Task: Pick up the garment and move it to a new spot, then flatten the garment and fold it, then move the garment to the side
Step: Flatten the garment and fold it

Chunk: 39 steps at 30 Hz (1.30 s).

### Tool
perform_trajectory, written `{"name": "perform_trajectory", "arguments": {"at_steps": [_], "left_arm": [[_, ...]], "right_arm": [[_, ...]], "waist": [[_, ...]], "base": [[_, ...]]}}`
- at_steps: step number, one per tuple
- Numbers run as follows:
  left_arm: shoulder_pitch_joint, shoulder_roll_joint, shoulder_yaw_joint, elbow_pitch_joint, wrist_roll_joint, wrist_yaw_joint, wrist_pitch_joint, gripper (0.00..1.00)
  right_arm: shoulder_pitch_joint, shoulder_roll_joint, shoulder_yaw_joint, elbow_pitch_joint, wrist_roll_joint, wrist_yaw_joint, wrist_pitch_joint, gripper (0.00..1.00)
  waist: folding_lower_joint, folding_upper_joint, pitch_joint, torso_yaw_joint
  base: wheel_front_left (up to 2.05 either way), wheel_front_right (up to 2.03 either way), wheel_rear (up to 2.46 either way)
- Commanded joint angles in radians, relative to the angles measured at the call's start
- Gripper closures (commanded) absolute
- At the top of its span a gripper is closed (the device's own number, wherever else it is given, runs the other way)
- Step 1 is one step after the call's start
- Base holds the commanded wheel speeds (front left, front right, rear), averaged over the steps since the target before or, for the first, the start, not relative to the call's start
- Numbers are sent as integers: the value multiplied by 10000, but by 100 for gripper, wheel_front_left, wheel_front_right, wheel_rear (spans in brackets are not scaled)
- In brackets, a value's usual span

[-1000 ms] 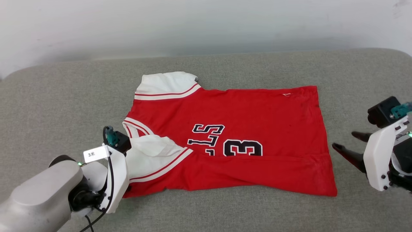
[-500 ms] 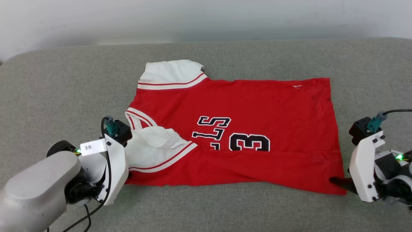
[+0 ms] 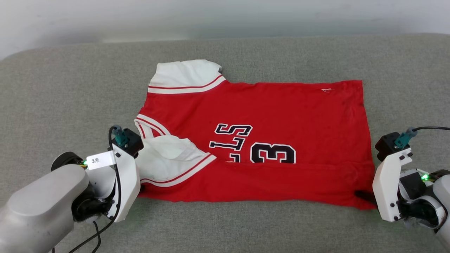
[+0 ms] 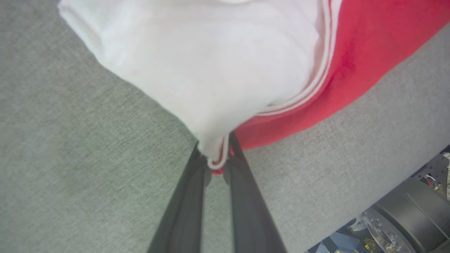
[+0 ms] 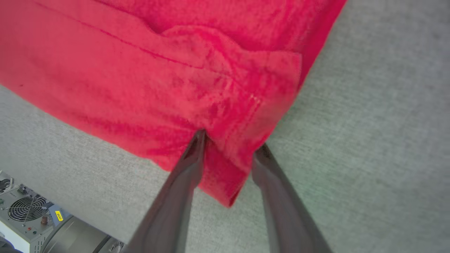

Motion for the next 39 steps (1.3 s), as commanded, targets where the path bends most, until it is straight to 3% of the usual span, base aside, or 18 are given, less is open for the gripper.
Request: {"name": "perform_trajectory", "arguments": {"at_steps": [1,9,21,26,33,34,35,39], "left_arm": [[130,28,-40,30,-44,-4,-87,100],[686,205,-85,-145,-216,-4,-246,100],[2328,756,-121,-1158,-145,3,-583,100],[2955,769,-126,-1410,-241,137,-607,100],[3407,581,-128,-1273,-253,197,-600,100],[3360,590,-81,-1261,-205,214,-699,25],[3306,614,-4,-1257,-214,242,-784,0],[2997,885,335,-1583,-141,322,-1183,0]], "right_arm": [[273,270,364,54,119,30,-88,100],[398,-962,533,-955,739,15,-832,100],[2177,-2342,464,-2254,1469,15,-1343,100],[2752,-2529,303,-2344,1422,15,-1254,100],[2961,-1915,140,-1591,1098,14,-1410,100],[2965,-1830,111,-1536,1057,14,-1466,52],[2966,-1770,97,-1559,987,14,-1568,0],[2909,-1790,-207,-1921,705,15,-2342,0]], "waist": [[1,0,-179,-23],[1,0,-1128,5],[1,0,-1925,104],[1,0,-1858,86],[1,0,-1703,84],[1,0,-1721,92],[1,0,-1767,98],[1,0,-2008,91]], "base": [[0,0,0],[0,0,0],[0,0,0],[0,0,0],[0,0,0],[0,0,0],[0,0,0],[0,0,0]]}}
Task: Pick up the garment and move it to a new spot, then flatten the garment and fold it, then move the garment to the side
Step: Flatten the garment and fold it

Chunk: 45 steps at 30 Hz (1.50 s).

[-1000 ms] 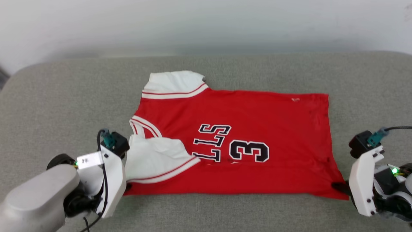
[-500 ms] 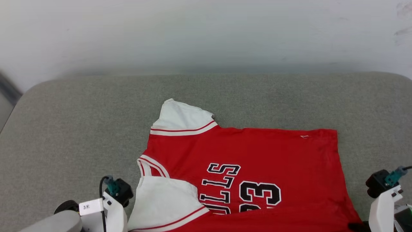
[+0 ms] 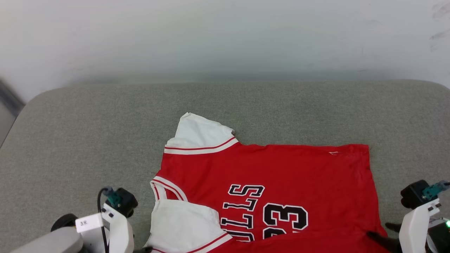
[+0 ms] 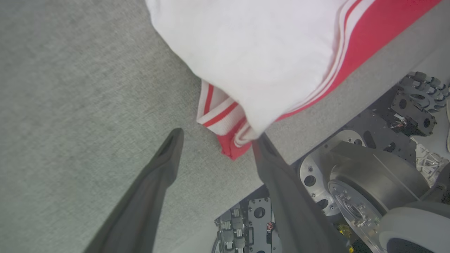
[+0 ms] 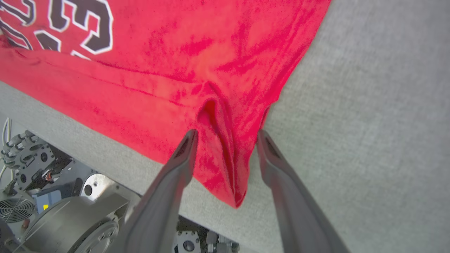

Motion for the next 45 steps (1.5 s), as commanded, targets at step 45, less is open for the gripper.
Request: {"name": "perform_trajectory", "arguments": {"at_steps": [45], "left_arm": [[-7964,-1349,1665,4441,586,-118,4237,0]], "right_arm": [[276,5754,-5928,-3805,-7081,-4,-5983,0]], "waist": [[0,-1,4680,-2488]], "base": [[0,0,0]]}}
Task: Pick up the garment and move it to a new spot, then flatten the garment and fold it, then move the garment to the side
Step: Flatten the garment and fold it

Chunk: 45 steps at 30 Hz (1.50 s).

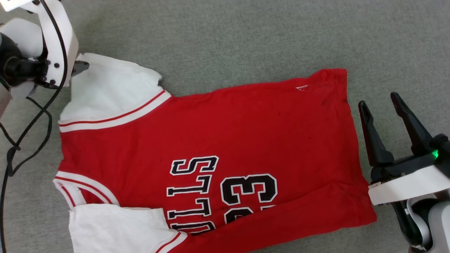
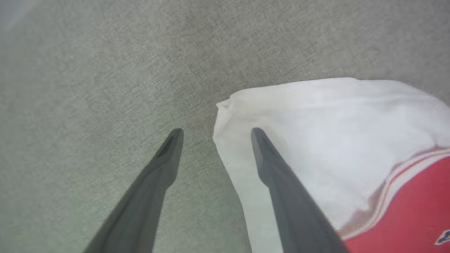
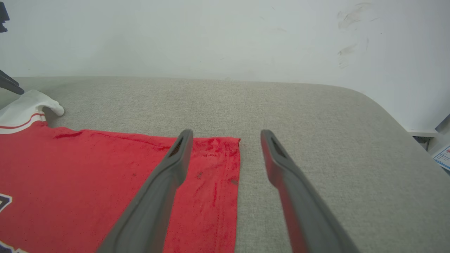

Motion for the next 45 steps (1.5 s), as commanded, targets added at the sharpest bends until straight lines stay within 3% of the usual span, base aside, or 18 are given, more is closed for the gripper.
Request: {"name": "perform_trajectory", "arguments": {"at_steps": [1,6,7,8,14,20,27,32,38,45], "left_arm": [[-35,-90,-102,243,-4,-24,131,0],[396,-216,-395,527,-4,-68,187,0],[495,-246,-468,560,-45,-87,265,6],[550,-262,-540,583,-36,-93,299,100],[484,-309,-785,337,55,-143,-36,100],[262,-357,-1232,-552,172,-154,-709,100],[240,-350,-1663,-1574,113,-151,-1368,100],[53,-349,-1827,-2177,196,-150,-1700,100],[-170,-433,-1967,-2736,324,-151,-1976,100],[-457,-437,-2024,-3242,475,-151,-2161,100]], "right_arm": [[-248,62,55,89,-15,-4,-90,0],[-365,42,130,235,-26,-4,-150,0],[-402,5,120,261,-19,-4,-152,0],[-445,-34,91,294,-2,-4,-147,0],[-820,-518,-159,201,-5,-6,257,0],[-1884,-1918,179,-224,93,-4,1709,0],[-3818,-4025,1880,313,1604,-6,5553,0],[-4990,-5111,3274,1152,3104,-6,8269,0],[-5966,-5344,4164,2256,4293,-4,10227,0],[-6529,-5030,4817,3311,4384,-4,10367,0]], "waist": [[-2,0,368,-229],[-2,0,512,-253],[-2,0,519,-238],[-2,0,512,-215],[-2,0,152,37],[-2,0,-400,453],[-2,0,-735,1001],[-2,0,-717,1386],[-2,0,-447,1812],[-2,0,7,2194]], "base": [[0,0,0],[0,0,0],[0,0,0],[0,0,0],[0,0,0],[0,0,0],[0,0,0],[0,0,0],[0,0,0],[0,0,0]]}}
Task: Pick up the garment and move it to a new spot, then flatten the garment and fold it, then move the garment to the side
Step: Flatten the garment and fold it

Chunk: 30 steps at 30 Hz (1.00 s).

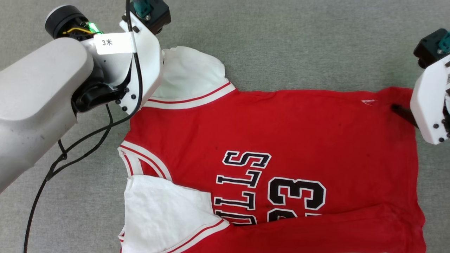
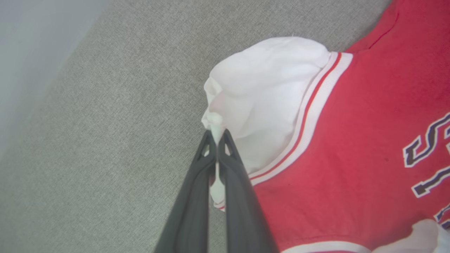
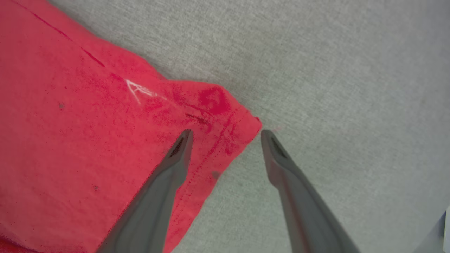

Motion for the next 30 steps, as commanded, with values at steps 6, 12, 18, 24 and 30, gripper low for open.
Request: {"name": "perform_trajectory", "arguments": {"at_steps": [6,12,18,24,30], "left_arm": [[-235,84,-23,-187,81,-4,-189,100],[-147,327,-32,-148,-34,-4,-487,100],[300,426,-36,-133,-159,-4,-1040,100],[1129,799,-38,-640,-211,-5,-1406,100],[2328,1409,-39,-1379,-246,-5,-1719,100]], "right_arm": [[351,600,1095,1103,236,14,-131,0],[249,714,1472,1455,487,10,-706,100],[-67,360,1328,1754,505,-7,-1845,100],[518,27,1508,1455,874,-6,-2887,100],[1404,-252,1680,1171,1086,-6,-3758,100]], "waist": [[-1,0,273,227],[-1,0,92,106],[-1,0,-676,82],[-1,0,-1658,174],[-1,0,-2490,251]], "base": [[0,0,0],[0,0,0],[0,0,0],[0,0,0],[0,0,0]]}}
